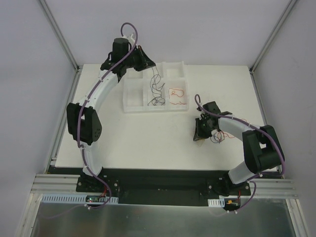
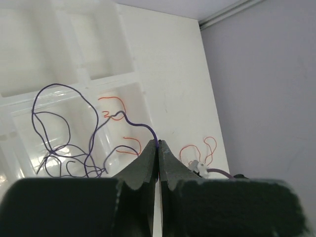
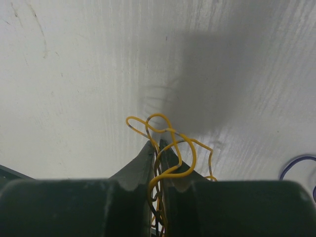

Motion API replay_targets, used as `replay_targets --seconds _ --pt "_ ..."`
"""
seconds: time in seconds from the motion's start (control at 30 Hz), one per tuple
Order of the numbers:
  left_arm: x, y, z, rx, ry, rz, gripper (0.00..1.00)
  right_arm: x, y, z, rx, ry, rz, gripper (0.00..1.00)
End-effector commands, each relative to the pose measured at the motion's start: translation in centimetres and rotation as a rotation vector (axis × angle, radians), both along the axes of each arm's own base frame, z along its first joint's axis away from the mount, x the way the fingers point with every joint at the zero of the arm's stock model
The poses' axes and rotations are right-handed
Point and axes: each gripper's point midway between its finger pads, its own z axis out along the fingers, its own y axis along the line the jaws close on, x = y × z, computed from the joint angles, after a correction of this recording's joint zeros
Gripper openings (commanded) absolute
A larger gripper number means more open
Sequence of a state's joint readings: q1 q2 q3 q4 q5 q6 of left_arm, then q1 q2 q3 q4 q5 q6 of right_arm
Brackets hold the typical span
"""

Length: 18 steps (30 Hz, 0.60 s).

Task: Untangle the cables

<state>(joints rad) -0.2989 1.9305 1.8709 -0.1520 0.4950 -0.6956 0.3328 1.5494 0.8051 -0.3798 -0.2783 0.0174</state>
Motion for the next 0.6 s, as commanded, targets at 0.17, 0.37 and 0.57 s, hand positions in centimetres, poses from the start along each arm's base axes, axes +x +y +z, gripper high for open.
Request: replay_targets --seconds 0.17,0.37,0.57 --pt "0.5 1.4 -7.1 0.201 0.105 0.051 0.0 0.2 -0.3 1.0 0.007 -0.005 -0.004 0.11" --pt "-1.0 -0.6 -12.6 0.248 0.209 0.005 0.0 0.2 -0.4 1.2 0.001 -0.004 -0.007 0.11" --pt "-1.3 0.3 -17.4 0.328 0.306 0.028 0.0 -0.1 -0.8 1.6 -0.011 -0.007 -0.011 0.11"
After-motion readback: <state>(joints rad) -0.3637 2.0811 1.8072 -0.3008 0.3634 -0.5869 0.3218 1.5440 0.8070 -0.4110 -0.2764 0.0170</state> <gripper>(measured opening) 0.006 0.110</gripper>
